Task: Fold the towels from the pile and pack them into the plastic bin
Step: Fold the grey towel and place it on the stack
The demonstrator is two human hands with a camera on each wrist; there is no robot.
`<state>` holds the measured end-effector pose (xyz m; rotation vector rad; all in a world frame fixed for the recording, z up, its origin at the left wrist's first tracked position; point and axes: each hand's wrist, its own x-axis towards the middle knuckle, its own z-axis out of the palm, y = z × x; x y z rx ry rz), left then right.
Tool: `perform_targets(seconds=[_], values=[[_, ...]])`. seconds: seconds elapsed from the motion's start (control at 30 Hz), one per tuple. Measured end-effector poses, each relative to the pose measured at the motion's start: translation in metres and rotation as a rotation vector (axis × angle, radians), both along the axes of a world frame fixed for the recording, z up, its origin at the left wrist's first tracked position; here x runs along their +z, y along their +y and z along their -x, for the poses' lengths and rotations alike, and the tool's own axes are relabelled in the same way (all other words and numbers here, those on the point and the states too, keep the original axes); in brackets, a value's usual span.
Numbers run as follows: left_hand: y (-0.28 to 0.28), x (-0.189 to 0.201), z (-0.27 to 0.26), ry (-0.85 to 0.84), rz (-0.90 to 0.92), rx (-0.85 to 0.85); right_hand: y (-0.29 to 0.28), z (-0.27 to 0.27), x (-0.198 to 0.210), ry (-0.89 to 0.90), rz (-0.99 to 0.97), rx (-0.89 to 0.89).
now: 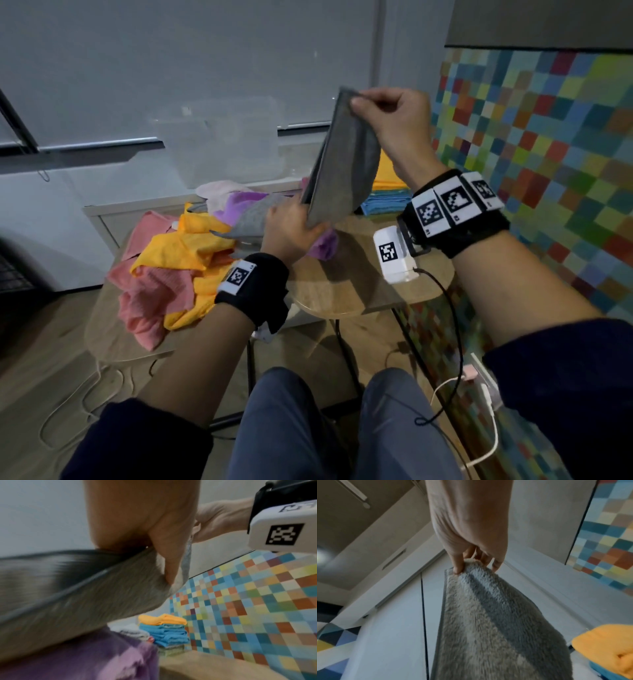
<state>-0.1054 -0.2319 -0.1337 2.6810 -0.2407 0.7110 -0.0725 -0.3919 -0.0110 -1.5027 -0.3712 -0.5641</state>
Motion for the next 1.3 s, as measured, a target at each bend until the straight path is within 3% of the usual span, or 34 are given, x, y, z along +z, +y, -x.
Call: perform_targets(seconds=[0.23,0.37,0.43,0.53,0.63,0.7,0.8,0.93,1.03,1.13,1.2,1.23,1.3], values=[[0.047,-0.019,0.007,0.066,-0.074,0.201,-0.051,-0.021,-0.002,0.065,-0.206,-0.227],[0.081,-0.001,0.010,-0.094,0.000,0.308,-0.074,-0.034,-0.021,0.100,-0.278,-0.383],[0.093,0.019,0.011,-0.238,0.194,0.249,-0.085,-0.040,-0.030,0.118,-0.339,-0.412],[0.093,0.055,0.018,-0.377,0.602,0.010,-0.096,-0.047,-0.038,0.137,-0.394,-0.431],[0.074,0.082,0.031,-0.371,0.908,-0.198,-0.101,-0.045,-0.034,0.101,-0.358,-0.536],[0.060,0.085,0.032,-0.338,0.988,-0.236,-0.103,-0.038,-0.034,0.074,-0.229,-0.614],[0.053,0.063,0.018,-0.177,0.927,-0.150,-0.111,-0.032,-0.050,0.152,0.116,-0.685],[0.064,-0.007,-0.001,0.189,0.720,0.017,-0.131,-0.042,-0.106,0.461,0.505,-0.560],[0.068,-0.058,-0.006,0.394,0.676,0.045,-0.138,-0.049,-0.143,0.600,0.599,-0.476],[0.062,-0.078,-0.010,0.429,0.626,-0.015,-0.128,-0.053,-0.162,0.591,0.683,-0.542],[0.057,-0.079,-0.014,0.420,0.554,0.002,-0.111,-0.050,-0.170,0.542,0.887,-0.641],[0.056,-0.079,-0.019,0.413,0.514,0.021,-0.100,-0.048,-0.172,0.510,1.023,-0.620],[0.055,-0.076,-0.028,0.390,0.433,0.015,-0.075,-0.046,-0.176,0.470,1.195,-0.328]])
